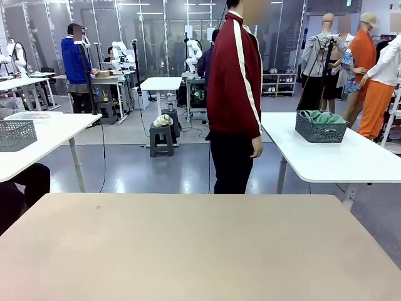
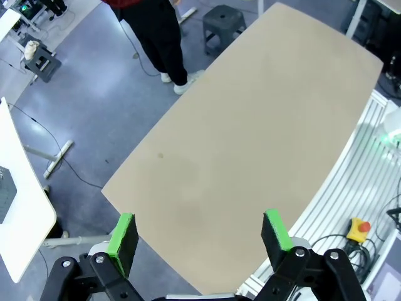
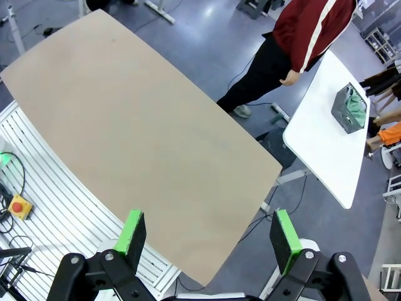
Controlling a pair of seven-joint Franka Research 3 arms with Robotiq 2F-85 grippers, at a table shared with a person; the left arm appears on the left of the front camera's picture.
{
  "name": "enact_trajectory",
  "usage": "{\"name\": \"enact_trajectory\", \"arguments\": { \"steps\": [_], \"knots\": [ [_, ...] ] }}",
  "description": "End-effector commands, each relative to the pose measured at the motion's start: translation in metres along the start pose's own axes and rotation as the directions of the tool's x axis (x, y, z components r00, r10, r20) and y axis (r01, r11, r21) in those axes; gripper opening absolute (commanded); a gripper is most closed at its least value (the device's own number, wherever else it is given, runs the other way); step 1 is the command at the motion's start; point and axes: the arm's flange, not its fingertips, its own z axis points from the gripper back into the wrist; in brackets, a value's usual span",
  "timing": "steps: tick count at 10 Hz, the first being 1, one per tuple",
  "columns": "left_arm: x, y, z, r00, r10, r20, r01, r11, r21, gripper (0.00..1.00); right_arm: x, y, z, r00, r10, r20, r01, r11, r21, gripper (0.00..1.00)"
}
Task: Fold the towels and place them in the basket.
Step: When a person lays out a Towel with hook on the table, fold it in half twice.
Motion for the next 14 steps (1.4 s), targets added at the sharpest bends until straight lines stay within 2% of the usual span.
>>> {"name": "enact_trajectory", "arguments": {
  "steps": [1, 2, 14],
  "knots": [
    [0.002, -0.0045, 0.0039, 1.0, 0.019, -0.015, -0.019, 1.0, -0.013, 1.0, 0.0021, -0.0013, 0.0093, 1.0, -0.014, -0.024, 0.014, 1.0, -0.007, 1.0],
    [0.0, 0.0, 0.0, 1.0, 0.0, 0.0, 0.0, 1.0, 0.0, 1.0, 0.0, 0.0, 0.0, 1.0, 0.0, 0.0, 0.0, 1.0, 0.0, 1.0],
    [0.0, 0.0, 0.0, 1.0, 0.0, 0.0, 0.0, 1.0, 0.0, 1.0, 0.0, 0.0, 0.0, 1.0, 0.0, 0.0, 0.0, 1.0, 0.0, 1.0]
  ]
}}
